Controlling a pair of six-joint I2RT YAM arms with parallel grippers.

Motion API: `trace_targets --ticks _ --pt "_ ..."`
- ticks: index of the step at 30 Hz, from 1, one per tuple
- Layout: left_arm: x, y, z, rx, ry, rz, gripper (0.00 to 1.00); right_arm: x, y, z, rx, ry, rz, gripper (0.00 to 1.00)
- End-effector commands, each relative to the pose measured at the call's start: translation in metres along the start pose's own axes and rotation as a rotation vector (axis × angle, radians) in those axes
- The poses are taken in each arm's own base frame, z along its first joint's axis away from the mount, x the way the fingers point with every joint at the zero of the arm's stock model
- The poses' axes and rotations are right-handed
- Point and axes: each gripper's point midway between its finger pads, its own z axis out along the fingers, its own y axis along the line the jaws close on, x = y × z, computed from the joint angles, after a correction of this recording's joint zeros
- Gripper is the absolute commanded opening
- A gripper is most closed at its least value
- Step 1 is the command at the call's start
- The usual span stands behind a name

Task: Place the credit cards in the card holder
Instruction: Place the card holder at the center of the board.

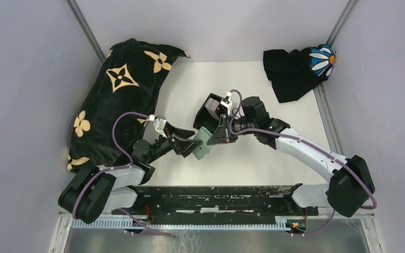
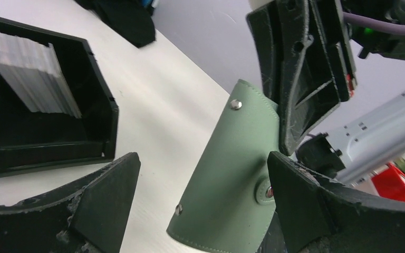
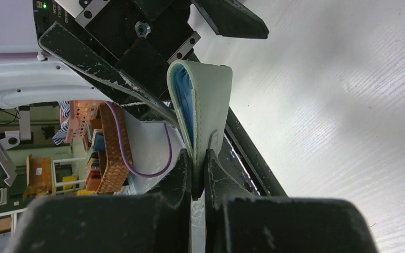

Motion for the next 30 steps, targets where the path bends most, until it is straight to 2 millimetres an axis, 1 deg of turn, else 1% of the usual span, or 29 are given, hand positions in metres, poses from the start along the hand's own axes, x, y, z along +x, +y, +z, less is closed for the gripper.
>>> trace_targets --ticks 1,3,5,8,16,17,18,19,21,22,26,28,30 --pt "-0.021 -0.043 0.007 0.261 -0.013 -0.031 0.95 -0.008 0.006 0.004 -0.069 -0.001 -0.014 0.01" --pt "-0.018 -0.049 0.008 0.320 0.011 -0.058 0.89 -0.009 0.001 0.006 -0.069 0.004 -0.003 0.01" --pt "-0.014 -0.051 0.010 0.358 0.044 -0.087 0.80 -0.013 -0.002 0.006 -0.069 -0.001 0.000 0.01" --pt "-0.006 -0.047 0.015 0.376 0.096 -0.124 0.67 -0.018 -0.007 0.006 -0.062 -0.010 0.009 0.01" --pt "-0.004 -0.044 0.013 0.357 0.085 -0.112 0.21 -0.034 -0.019 0.004 -0.051 -0.039 0.035 0.01" --pt "-0.005 -0.044 0.013 0.354 0.083 -0.114 0.15 -0.036 -0.019 0.004 -0.053 -0.041 0.034 0.01" --pt "-0.004 -0.044 0.013 0.353 0.083 -0.117 0.06 -0.037 -0.020 0.005 -0.053 -0.042 0.035 0.01" --pt "-0.004 -0.043 0.013 0.348 0.083 -0.121 0.03 -0.039 -0.020 0.006 -0.052 -0.043 0.035 0.01" --pt "-0.003 -0.042 0.012 0.340 0.081 -0.130 0.03 -0.040 -0.023 0.007 -0.047 -0.045 0.036 0.04" --pt "-0.003 -0.041 0.012 0.332 0.076 -0.137 0.03 -0.041 -0.024 0.009 -0.042 -0.045 0.037 0.08" --pt "-0.008 -0.033 0.011 0.262 0.024 -0.192 0.03 -0.049 -0.032 0.010 0.012 -0.066 0.009 0.28" --pt "-0.010 -0.023 0.011 0.191 -0.009 -0.235 0.03 -0.056 -0.042 0.008 0.079 -0.095 -0.017 0.34" --pt "-0.009 -0.007 0.012 0.081 -0.041 -0.278 0.03 -0.060 -0.049 0.007 0.127 -0.116 -0.035 0.39"
